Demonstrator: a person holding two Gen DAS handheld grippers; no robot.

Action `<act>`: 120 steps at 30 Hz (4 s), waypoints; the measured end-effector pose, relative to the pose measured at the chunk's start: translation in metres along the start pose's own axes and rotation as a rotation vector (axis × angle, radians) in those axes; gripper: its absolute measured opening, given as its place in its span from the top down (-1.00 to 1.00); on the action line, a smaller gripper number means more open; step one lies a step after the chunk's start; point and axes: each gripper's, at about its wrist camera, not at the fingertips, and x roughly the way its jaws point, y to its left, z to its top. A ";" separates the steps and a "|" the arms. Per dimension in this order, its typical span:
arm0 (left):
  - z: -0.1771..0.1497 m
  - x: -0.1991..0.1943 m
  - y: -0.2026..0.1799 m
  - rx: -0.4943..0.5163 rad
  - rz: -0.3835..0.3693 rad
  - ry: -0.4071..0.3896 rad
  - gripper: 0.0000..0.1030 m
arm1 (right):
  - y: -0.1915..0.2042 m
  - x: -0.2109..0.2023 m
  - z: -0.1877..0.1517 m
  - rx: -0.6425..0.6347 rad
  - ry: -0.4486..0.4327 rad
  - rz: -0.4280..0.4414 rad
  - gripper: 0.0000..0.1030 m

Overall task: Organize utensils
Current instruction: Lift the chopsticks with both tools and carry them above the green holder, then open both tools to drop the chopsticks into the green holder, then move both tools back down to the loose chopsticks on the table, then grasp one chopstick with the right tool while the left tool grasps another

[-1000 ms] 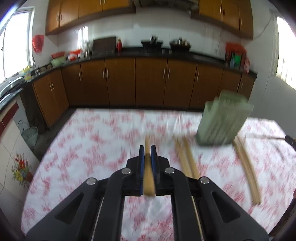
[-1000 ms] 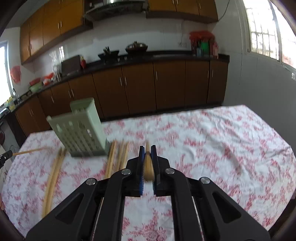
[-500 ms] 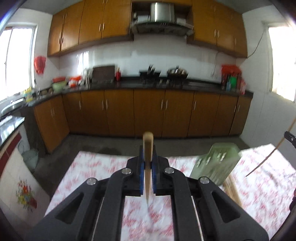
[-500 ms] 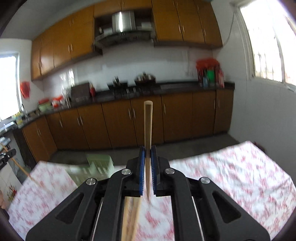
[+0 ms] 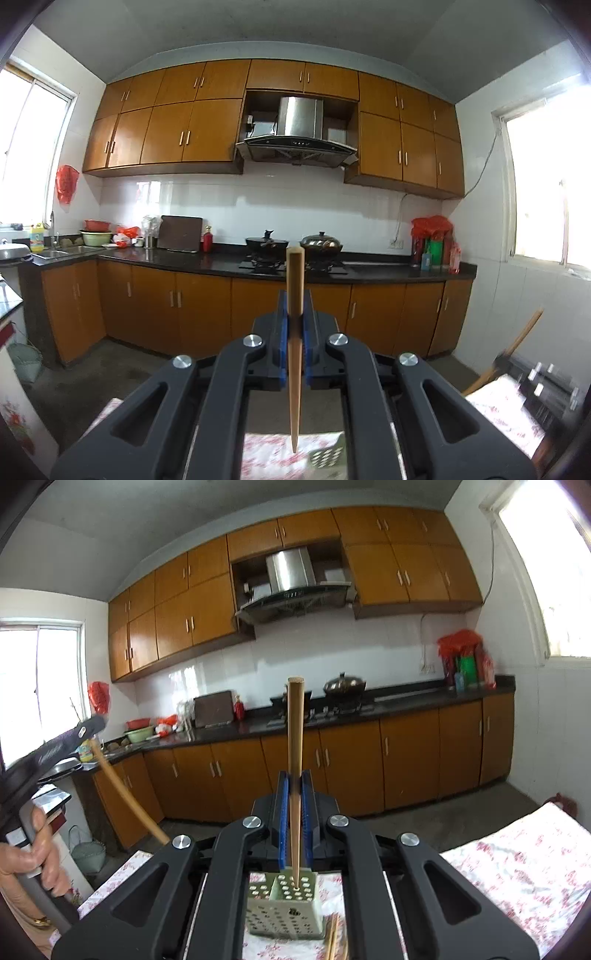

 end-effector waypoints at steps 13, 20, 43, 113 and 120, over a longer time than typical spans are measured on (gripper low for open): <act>-0.083 0.060 -0.013 -0.063 -0.037 0.142 0.84 | -0.006 0.029 -0.029 0.023 0.101 0.007 0.85; -0.097 0.055 -0.004 -0.066 -0.057 0.199 0.52 | -0.003 0.019 -0.029 0.027 0.109 -0.001 0.40; -0.255 -0.041 0.086 -0.072 0.078 0.698 0.37 | -0.039 0.025 -0.218 0.062 0.714 -0.121 0.68; -0.313 -0.015 0.103 -0.058 0.127 0.835 0.79 | -0.074 0.023 -0.225 0.000 0.670 -0.257 0.81; -0.313 -0.017 0.097 -0.023 0.127 0.836 0.74 | -0.074 0.020 -0.225 0.003 0.669 -0.247 0.80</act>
